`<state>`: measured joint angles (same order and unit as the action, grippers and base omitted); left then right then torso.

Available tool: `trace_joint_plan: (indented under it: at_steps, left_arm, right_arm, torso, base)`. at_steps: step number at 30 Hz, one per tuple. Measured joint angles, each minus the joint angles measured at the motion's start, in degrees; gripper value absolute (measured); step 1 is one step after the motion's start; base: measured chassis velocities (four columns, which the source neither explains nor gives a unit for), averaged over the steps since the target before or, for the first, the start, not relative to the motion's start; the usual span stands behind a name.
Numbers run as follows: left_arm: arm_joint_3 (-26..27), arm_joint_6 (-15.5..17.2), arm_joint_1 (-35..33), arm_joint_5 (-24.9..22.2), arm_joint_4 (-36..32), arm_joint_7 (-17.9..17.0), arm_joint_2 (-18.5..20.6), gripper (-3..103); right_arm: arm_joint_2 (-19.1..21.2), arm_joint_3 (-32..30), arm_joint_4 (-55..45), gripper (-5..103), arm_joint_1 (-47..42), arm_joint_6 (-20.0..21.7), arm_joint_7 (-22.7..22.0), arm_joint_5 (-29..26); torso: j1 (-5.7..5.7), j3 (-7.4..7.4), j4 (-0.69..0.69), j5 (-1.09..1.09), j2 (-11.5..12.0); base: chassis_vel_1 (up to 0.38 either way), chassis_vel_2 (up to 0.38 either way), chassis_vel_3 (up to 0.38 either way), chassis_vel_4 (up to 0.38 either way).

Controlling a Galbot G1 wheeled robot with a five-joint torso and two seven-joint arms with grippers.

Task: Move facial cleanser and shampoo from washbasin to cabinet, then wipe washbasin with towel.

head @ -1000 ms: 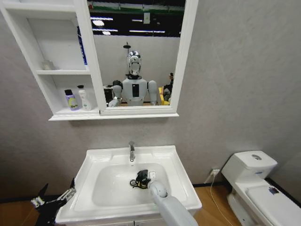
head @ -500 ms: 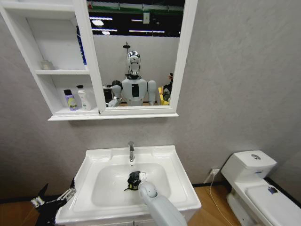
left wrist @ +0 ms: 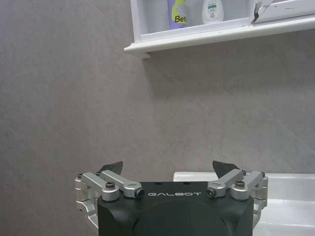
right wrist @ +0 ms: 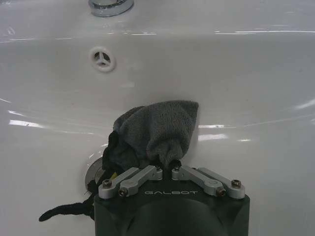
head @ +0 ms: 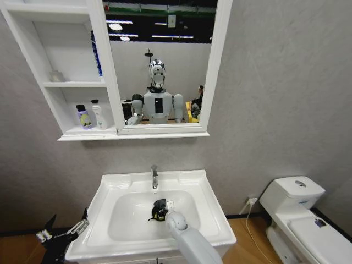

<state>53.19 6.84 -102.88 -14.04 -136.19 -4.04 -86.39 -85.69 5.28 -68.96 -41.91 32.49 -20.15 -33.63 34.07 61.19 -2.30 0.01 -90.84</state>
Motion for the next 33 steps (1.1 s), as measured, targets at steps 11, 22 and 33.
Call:
trace_joint_plan:
  at_steps: [11, 22, 33]
  left_arm:
    - [0.01, 0.00, 0.00, 0.00, 0.00, 0.00, 0.00, 100]
    - [0.01, 0.00, 0.00, 0.00, 0.00, 0.00, 0.00, 100]
    - [0.01, 0.00, 0.00, 0.00, 0.00, 0.00, 0.00, 100]
  right_arm:
    - [5.58, -3.01, -6.75, 3, -2.34, 1.52, -3.27, -2.59]
    - [9.66, -5.57, -12.23, 3, -3.90, 2.16, -5.72, -2.56]
    - [11.84, -5.71, -15.93, 3, -5.49, 3.19, -8.56, -2.32]
  torso:
    - [0.00, 0.00, 0.01, 0.00, 0.00]
    - [0.00, 0.01, 0.03, 0.00, 0.00]
    - [0.00, 0.00, 0.03, 0.00, 0.00]
  base:
    - [0.000, 0.000, 0.000, 0.000]
    - [0.000, 0.000, 0.000, 0.000]
    - [0.000, 0.000, 0.000, 0.000]
